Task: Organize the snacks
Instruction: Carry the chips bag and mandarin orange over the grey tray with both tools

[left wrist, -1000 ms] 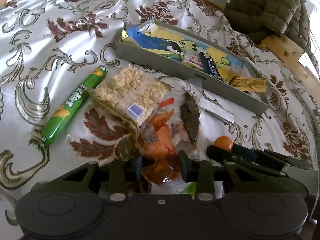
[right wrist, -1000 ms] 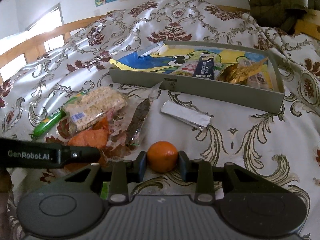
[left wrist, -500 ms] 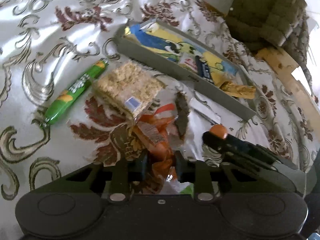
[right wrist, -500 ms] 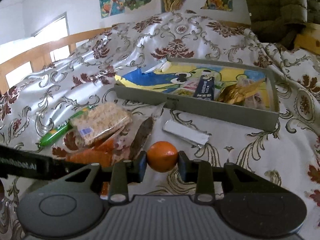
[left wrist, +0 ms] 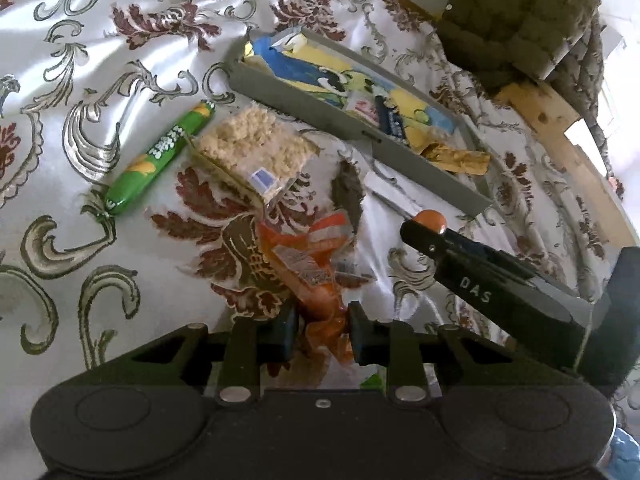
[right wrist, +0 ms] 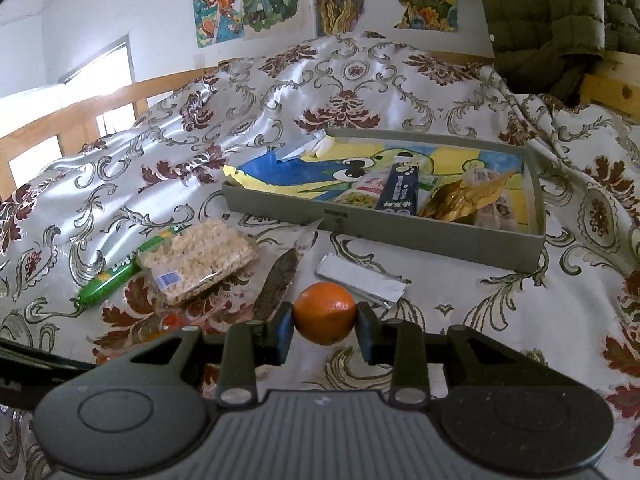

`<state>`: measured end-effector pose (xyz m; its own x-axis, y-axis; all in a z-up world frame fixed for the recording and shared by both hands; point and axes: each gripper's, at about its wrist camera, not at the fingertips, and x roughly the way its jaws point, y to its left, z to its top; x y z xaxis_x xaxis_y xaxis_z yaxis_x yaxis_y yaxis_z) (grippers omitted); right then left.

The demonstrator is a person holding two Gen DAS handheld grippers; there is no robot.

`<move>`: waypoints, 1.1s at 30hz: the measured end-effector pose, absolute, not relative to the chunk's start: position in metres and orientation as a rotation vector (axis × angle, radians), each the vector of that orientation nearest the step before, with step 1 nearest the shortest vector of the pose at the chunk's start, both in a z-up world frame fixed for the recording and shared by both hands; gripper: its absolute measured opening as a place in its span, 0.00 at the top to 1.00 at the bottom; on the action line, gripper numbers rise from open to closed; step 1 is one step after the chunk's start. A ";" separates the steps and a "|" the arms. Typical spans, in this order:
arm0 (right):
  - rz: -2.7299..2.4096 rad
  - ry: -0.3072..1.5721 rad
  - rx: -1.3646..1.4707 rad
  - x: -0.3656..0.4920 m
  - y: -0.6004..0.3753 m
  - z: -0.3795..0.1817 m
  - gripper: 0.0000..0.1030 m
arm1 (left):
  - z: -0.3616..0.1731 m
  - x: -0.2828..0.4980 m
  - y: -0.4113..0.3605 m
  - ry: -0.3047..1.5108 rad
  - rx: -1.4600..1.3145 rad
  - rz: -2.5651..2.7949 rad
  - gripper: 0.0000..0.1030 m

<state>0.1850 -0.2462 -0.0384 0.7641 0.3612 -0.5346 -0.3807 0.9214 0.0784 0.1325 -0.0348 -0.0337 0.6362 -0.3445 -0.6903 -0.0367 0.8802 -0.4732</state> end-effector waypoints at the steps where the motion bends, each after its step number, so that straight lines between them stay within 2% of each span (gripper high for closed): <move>1: 0.401 0.570 -0.036 0.185 -0.247 -0.038 0.64 | -0.032 0.131 -0.034 0.862 -0.479 -0.194 0.73; 20: 0.383 0.513 -0.059 0.179 -0.249 -0.029 0.64 | -0.010 0.118 -0.036 0.817 -0.453 -0.291 0.74; 33: 0.321 0.416 0.002 0.193 -0.273 -0.016 0.64 | 0.024 0.167 -0.051 0.685 -0.422 -0.318 0.74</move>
<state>0.1929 -0.2726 -0.0156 0.8650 0.3067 -0.3972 -0.3059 0.9497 0.0669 0.1666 -0.0512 0.0242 0.7319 -0.4156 -0.5400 0.1441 0.8689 -0.4735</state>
